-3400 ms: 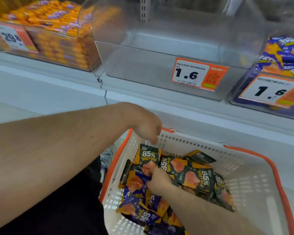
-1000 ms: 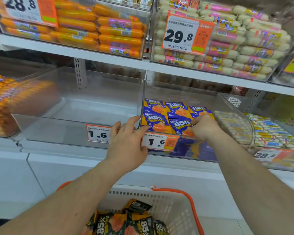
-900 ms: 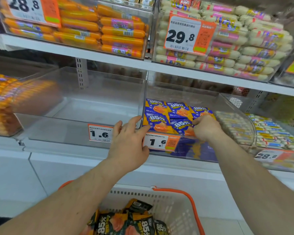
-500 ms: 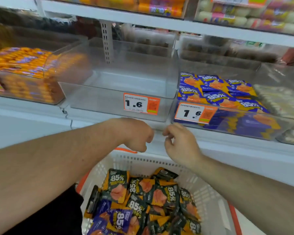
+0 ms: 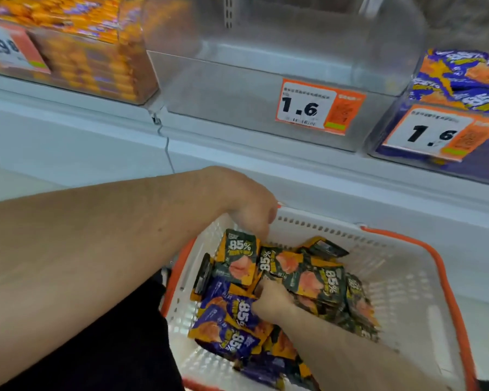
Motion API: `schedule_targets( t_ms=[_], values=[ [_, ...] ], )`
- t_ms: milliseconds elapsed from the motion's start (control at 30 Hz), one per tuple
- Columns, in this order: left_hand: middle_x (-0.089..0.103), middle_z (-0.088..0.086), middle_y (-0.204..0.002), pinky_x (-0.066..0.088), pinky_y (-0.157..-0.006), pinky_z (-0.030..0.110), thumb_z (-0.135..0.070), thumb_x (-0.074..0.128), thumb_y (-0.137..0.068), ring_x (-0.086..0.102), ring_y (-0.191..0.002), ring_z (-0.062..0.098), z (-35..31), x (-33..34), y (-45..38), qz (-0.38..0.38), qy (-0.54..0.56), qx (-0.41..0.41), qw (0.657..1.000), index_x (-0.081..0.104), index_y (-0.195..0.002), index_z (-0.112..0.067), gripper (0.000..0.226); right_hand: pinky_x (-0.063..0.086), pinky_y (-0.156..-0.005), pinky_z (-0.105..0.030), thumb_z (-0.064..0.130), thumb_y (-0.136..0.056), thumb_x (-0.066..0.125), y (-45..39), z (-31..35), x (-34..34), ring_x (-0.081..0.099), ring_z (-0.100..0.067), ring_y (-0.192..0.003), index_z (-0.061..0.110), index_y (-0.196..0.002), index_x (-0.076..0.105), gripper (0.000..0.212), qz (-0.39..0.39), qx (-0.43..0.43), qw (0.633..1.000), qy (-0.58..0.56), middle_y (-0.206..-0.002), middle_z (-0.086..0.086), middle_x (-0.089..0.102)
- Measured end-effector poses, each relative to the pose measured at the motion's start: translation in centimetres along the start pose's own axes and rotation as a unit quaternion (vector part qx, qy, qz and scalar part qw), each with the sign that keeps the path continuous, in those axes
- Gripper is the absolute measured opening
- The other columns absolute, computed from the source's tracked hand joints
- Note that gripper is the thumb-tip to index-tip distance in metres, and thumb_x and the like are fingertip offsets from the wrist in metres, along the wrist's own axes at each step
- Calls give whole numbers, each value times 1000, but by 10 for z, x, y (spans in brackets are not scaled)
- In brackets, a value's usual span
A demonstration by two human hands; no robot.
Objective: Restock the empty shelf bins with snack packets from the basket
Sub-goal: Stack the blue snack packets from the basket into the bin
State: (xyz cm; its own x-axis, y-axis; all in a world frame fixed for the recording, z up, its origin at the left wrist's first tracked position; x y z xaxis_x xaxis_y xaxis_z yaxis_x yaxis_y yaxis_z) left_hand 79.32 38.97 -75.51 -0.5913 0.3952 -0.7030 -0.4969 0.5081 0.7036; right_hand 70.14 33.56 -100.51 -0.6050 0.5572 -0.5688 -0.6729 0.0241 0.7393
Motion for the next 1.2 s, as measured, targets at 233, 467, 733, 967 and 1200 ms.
schedule_targets(
  t_ms=[233, 467, 733, 967, 1200],
  values=[
    [55, 1, -132, 44, -99, 39, -39, 53, -96, 53, -118, 22, -7, -9, 2, -14, 3, 11, 1000, 53, -134, -15, 45, 35, -51, -30, 9, -85, 60, 4, 7, 1, 44, -20, -56, 16, -78, 54, 12, -7, 0, 1000, 25, -67, -2, 46],
    [45, 3, -146, 39, -104, 36, -38, 55, -96, 46, -129, 23, -18, -22, 3, -36, 21, 10, 999, 41, -145, -17, 56, 41, -60, -29, 11, -93, 50, 64, 69, -124, 54, -22, -78, 18, -103, 57, 15, -76, -184, 979, 41, -89, -4, 57],
    [67, 0, -113, 49, -88, 31, -48, 63, -84, 62, -103, 18, -45, -67, 18, -216, 166, 48, 961, 61, -117, -17, 46, 40, -63, -22, 6, -92, 51, 176, 70, -277, 51, -14, -79, 29, -90, 55, 24, -214, -283, 933, 60, -79, 10, 52],
    [53, -11, -51, 33, -49, 19, -15, 69, -86, 43, -47, -1, -80, -104, 38, -334, 350, 132, 865, 57, -70, -20, 21, 41, -69, -16, 14, -90, 65, 249, 49, -353, 51, 5, -74, 27, -115, 55, 30, -374, -329, 866, -47, -87, 13, 53],
    [75, 11, -86, 53, -74, 39, -4, 67, -88, 64, -74, 20, -87, -148, 49, -430, 578, 175, 671, 72, -89, -14, 11, 41, -77, -25, 29, -67, 72, 321, 14, -383, 44, -8, -89, 22, -83, 49, 29, -667, -305, 675, -81, -92, 6, 46]
  ],
)
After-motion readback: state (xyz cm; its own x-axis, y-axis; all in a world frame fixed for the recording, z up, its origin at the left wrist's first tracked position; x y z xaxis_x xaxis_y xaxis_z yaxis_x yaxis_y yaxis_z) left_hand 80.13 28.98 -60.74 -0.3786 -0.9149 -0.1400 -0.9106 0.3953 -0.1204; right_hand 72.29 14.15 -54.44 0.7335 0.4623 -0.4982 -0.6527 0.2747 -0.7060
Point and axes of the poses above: each hand's wrist, its own y-axis away from the middle knuckle, its own x-axis out of the palm, z = x × y, the point moved 9 cm from there along -y, towards the middle knuckle
